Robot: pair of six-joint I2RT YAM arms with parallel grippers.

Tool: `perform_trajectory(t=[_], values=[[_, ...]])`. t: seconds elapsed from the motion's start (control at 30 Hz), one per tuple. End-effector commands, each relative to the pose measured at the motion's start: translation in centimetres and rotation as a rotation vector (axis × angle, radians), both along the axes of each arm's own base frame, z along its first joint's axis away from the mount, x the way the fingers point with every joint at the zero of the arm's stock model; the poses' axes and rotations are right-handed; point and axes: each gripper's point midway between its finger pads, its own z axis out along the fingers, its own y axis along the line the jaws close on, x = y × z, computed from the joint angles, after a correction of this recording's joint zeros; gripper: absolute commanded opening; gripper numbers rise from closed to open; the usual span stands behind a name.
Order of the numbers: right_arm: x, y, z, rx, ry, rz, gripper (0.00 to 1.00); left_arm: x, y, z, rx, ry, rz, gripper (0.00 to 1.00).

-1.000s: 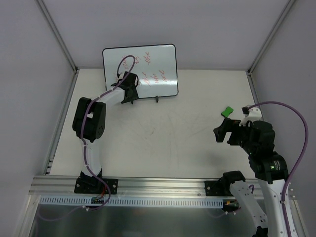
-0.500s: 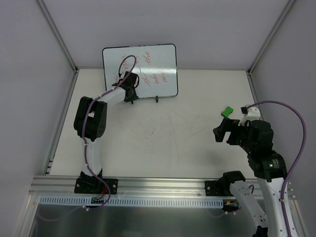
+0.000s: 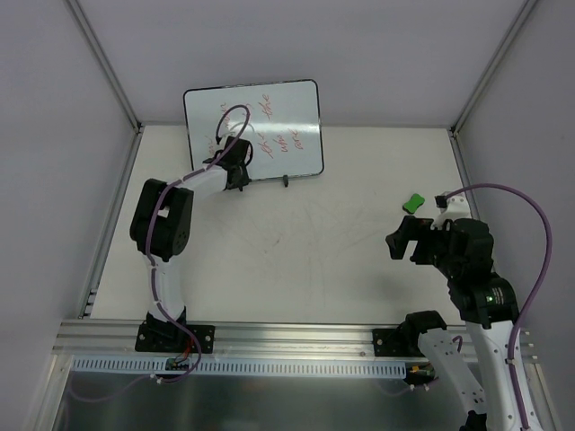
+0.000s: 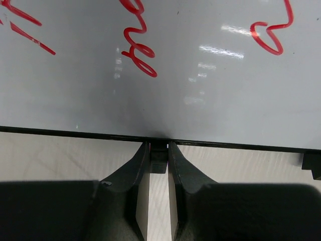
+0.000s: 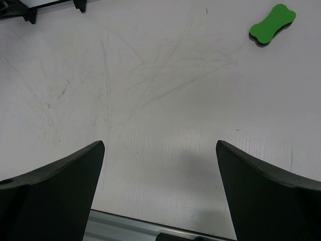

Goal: Erase the whiteboard

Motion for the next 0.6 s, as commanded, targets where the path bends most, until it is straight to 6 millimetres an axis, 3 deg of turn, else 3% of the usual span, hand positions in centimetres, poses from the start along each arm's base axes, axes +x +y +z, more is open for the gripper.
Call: perform_trajectory(t=[0.0, 0.2, 0.27, 0.43, 0.57], values=[[0.5, 0.7, 1.0, 0.015, -0.057, 0.038, 0.99, -3.8, 0.6, 0.2, 0.045, 0.062, 0.018, 0.0], [0.1, 1.0, 0.6, 0.011, -0.065, 0.07, 0.99, -7.4, 0.5, 0.8, 0.074, 0.073, 0.037, 0.0], [0.0, 1.1, 0.3, 0.01, -0.062, 0.078, 0.99, -8.9, -0.4, 1.0, 0.081, 0.078, 0.035, 0.0], [-0.3, 1.2, -0.4, 0.006, -0.059, 0.096, 0.99, -13.7, -1.2, -0.9, 0.113, 0.167, 0.074, 0.0], [-0.7, 1.6, -0.8, 0.024, -0.057, 0.116, 0.99, -17.1, -3.1, -1.7, 0.051, 0.215, 0.145, 0.0]])
